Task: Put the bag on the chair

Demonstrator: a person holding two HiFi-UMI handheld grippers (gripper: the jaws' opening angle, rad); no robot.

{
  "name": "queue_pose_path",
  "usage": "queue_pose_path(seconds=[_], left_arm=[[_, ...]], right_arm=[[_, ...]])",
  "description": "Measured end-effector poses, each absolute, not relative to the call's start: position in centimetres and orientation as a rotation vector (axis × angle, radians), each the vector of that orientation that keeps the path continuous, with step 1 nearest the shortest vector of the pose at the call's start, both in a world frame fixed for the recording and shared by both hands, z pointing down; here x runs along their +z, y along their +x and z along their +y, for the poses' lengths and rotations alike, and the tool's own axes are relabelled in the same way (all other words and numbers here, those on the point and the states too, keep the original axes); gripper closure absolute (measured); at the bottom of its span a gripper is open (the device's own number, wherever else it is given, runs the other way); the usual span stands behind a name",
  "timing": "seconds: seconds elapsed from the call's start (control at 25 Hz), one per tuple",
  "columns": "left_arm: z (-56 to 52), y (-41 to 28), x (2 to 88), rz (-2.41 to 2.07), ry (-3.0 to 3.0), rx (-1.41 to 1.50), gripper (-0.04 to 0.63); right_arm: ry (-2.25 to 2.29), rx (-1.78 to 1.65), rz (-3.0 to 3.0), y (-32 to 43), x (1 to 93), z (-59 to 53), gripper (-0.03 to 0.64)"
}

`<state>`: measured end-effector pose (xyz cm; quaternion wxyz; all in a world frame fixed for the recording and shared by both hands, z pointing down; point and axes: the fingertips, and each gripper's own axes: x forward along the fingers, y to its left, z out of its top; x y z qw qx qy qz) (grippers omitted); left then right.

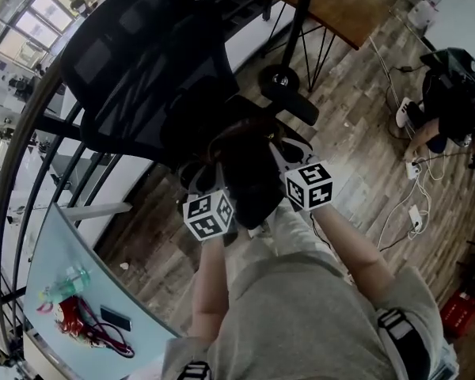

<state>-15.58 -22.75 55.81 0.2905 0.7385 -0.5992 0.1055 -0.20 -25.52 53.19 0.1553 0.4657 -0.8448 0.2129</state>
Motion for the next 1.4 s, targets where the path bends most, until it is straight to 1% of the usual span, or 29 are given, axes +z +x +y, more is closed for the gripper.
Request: queue_pose_path(seconds=[0.64,1.4], left_arm=[[-26.7,-17.0,65.6,-1.615,1.830,0.310,0.548],[-27.5,-18.6,75.5,-1.586,1.653,0.470,0.548]], right_arm=[[1.234,0.685,-2.352,-1.6,62.9,-30.8,0.586],[1.152,0.791,-2.204,-2.4,72.6,-32.2,0.586]])
